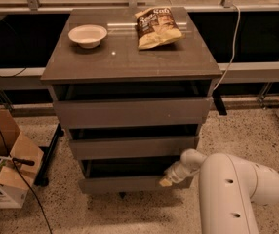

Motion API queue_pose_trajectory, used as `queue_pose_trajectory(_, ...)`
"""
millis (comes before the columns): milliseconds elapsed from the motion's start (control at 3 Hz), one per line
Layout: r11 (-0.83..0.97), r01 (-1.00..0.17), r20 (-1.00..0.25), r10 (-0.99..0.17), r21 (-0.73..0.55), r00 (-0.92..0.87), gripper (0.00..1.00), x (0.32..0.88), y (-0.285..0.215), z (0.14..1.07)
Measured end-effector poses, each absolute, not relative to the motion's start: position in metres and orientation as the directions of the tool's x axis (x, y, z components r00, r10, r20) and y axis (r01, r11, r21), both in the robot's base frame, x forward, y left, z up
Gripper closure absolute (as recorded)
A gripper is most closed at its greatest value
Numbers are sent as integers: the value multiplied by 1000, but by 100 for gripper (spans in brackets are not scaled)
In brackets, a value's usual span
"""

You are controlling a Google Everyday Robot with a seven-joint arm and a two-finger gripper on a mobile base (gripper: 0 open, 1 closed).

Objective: Open bottom drawer

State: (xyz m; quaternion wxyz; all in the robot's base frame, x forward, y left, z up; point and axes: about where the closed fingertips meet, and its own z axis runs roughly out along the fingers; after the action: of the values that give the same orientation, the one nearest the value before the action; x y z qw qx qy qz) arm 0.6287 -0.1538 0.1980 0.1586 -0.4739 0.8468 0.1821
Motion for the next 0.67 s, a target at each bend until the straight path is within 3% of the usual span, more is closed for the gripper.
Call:
queue_pose_trajectory(333, 508, -841, -399, -743, 185, -537, 26, 600, -162, 196)
queue_pose_trajectory(667, 508, -841, -399, -743, 185, -537, 49, 599, -162, 197)
